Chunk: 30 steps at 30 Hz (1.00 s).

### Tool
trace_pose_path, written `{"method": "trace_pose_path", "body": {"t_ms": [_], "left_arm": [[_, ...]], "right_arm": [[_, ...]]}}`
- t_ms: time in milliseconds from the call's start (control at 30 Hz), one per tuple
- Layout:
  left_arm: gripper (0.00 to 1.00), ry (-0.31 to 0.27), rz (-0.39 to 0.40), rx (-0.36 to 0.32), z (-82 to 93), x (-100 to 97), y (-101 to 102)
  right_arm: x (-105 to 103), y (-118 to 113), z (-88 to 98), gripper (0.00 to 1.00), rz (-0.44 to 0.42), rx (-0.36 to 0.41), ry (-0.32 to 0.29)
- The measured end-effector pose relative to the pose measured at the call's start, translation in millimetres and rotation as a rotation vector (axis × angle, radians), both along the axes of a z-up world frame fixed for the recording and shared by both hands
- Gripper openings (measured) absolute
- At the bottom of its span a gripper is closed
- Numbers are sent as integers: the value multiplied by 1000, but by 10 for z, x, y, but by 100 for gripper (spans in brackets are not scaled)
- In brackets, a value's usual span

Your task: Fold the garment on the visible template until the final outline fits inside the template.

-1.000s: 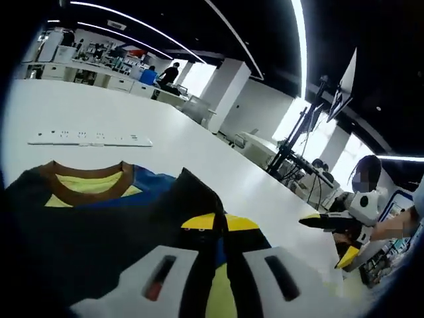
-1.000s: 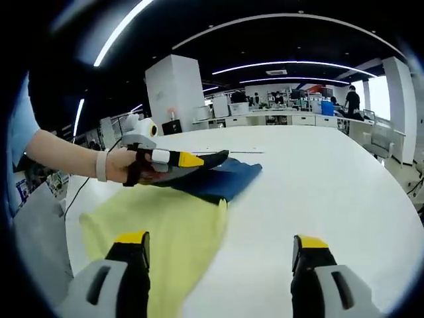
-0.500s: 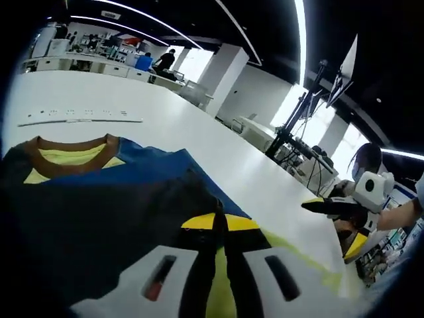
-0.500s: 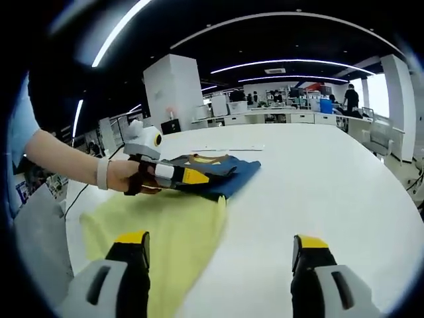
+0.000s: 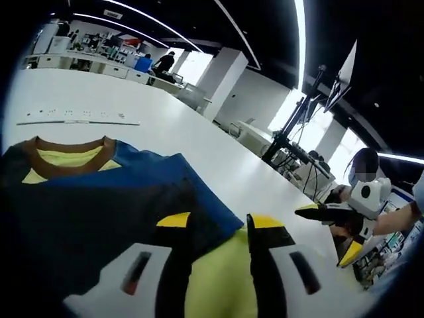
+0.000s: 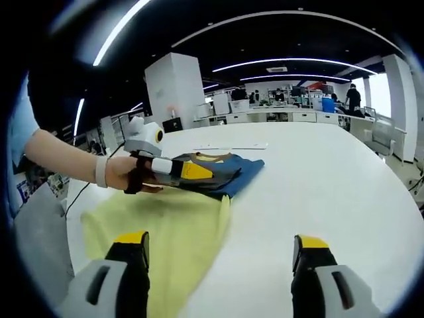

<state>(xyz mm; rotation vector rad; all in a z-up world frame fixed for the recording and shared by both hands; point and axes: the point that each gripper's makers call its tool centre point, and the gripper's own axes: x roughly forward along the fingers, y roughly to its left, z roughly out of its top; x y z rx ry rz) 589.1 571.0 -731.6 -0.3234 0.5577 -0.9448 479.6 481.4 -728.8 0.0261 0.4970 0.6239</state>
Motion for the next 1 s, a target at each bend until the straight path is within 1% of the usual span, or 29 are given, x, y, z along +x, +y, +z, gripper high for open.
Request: {"method": "trace_pose_path", "body": {"t_ms": [200,367,433,500,567,600,633,667,700,733,767,800,833,867,900,967,1000], "left_arm": [[42,-28,4,-14,175,-4,89],[50,-64,7,-2,310,-5,200],[51,-74,15,-6,361,7,286],[50,-86,30,13,377,31,384],[48,-116,49,46,379,79,548],[46,-113,82,68,354,127,660],[45,-117,128,79,347,199,819],[45,-116,155,77,345,240,920],[43,-102,203,92,314,304,1109],[42,-103,222,101,301,334,1209],[41,-105,246,137,265,371,1403],[39,-111,273,158,249,405,1529],[39,-104,320,165,249,438,1720],[39,-111,352,153,273,462,1833],[39,-98,404,143,282,473,2006],[36,-105,439,160,268,439,2234],[34,-100,450,157,261,418,2305]], "right_arm": [[2,23,6,90,7,-3,-2],[-2,48,25,90,11,-4,-6],[-4,52,31,90,12,-5,-7],[-8,52,28,90,12,-6,-5],[-9,54,30,90,13,-6,-6],[-13,59,32,90,15,-5,-6],[-17,63,35,90,16,-4,-7],[-22,68,33,90,18,-5,-5],[-25,70,31,90,20,-6,-5],[-27,72,28,90,22,-8,-6],[-30,74,23,90,23,-8,-5],[-32,72,16,90,24,-9,-3],[-33,70,13,90,23,-9,-3],[-32,68,8,90,19,-6,-1],[-32,67,2,90,17,-4,2],[-28,70,-7,90,16,-3,2],[-28,73,-15,90,17,-4,4]]}}
